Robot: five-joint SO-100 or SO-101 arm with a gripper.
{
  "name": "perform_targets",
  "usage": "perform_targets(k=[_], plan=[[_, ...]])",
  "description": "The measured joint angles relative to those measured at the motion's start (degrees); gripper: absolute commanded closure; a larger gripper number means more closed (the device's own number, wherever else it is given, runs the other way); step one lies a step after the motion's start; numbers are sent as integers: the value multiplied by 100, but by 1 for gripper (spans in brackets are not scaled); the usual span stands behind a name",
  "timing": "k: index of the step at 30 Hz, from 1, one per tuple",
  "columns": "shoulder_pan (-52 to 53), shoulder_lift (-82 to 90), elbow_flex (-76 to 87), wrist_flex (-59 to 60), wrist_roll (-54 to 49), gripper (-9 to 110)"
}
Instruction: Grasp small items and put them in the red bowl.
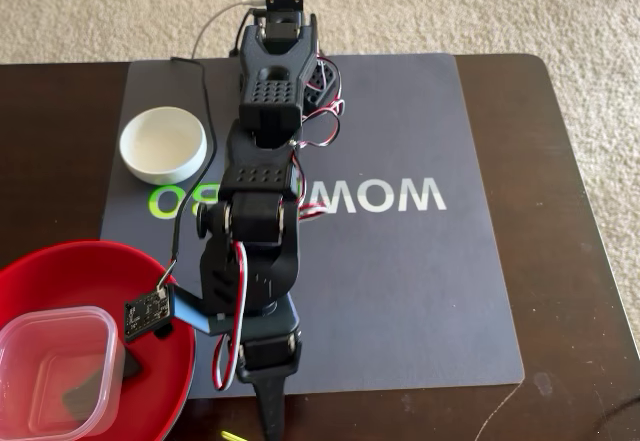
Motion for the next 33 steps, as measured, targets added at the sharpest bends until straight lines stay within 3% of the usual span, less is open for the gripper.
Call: perform_targets(k=[11, 18, 24, 33], plan=[[439, -738, 0, -1450, -193, 73], [536, -747, 0, -1512, -396, 73], [519, -747, 211, -1459, -272, 85], [404, -747, 229, -1327, -97, 88]])
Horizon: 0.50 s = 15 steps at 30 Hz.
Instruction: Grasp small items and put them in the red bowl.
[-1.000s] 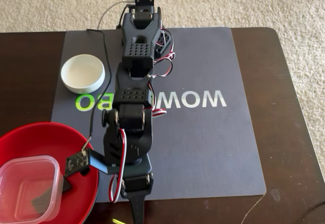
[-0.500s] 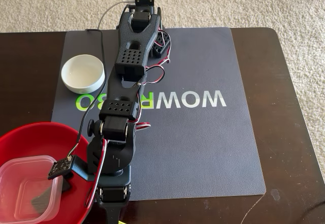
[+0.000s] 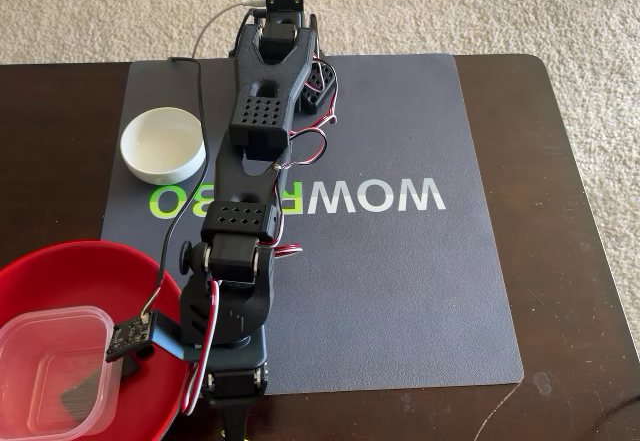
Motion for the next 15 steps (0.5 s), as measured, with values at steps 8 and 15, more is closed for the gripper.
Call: perform_targets(k=[8, 15], plan=[[-79, 0, 9, 70, 202, 101], [-404, 0, -141, 316, 325, 99]])
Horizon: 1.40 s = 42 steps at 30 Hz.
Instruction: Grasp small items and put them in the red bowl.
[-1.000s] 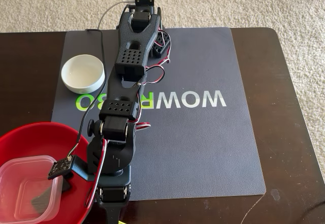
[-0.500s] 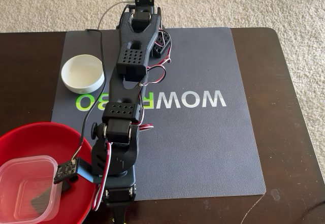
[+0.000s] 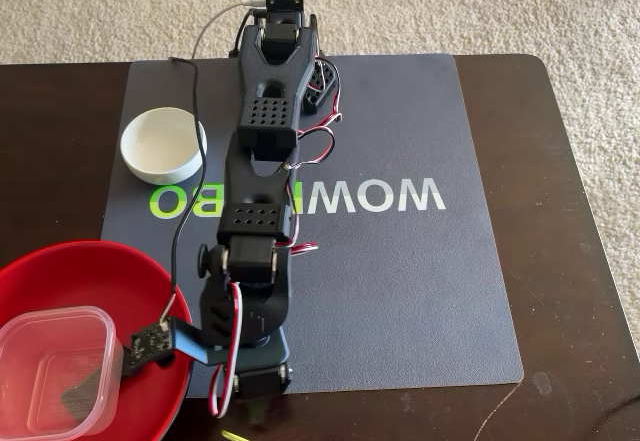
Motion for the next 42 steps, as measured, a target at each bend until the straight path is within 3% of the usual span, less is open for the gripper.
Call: perform_targets(k=[6, 12, 42], plan=[[-800, 325, -97, 483, 26, 101], [-1661, 642, -105, 1661, -571, 101], [-1819, 650, -114, 2329, -343, 101]])
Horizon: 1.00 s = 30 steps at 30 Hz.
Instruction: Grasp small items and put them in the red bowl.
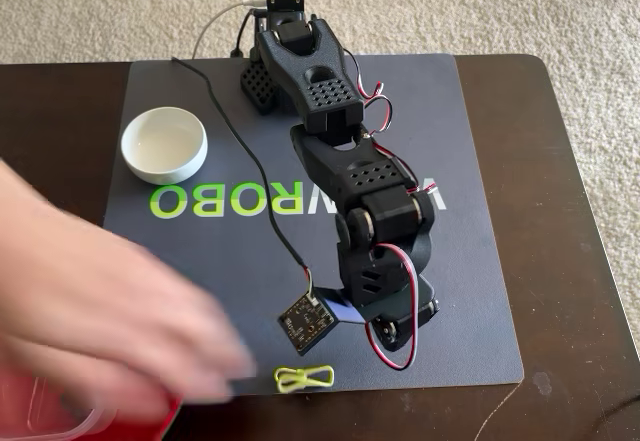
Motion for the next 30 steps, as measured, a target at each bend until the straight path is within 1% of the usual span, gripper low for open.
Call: perform_targets(k=[2, 3, 6, 8, 12, 14, 17, 22, 26, 30], plan=[[9, 0, 0, 9, -26, 99], [-9, 0, 0, 18, -70, 95], [-53, 0, 0, -9, -272, 74], [35, 62, 0, -132, -510, 71], [439, 281, 0, -211, -791, 71], [668, 360, 0, -211, -879, 74], [817, 431, 0, -176, -967, 78], [1046, 387, 0, -53, -1046, 78], [1187, 149, -9, -53, -1090, 78], [1169, -105, -9, -53, -1081, 71]])
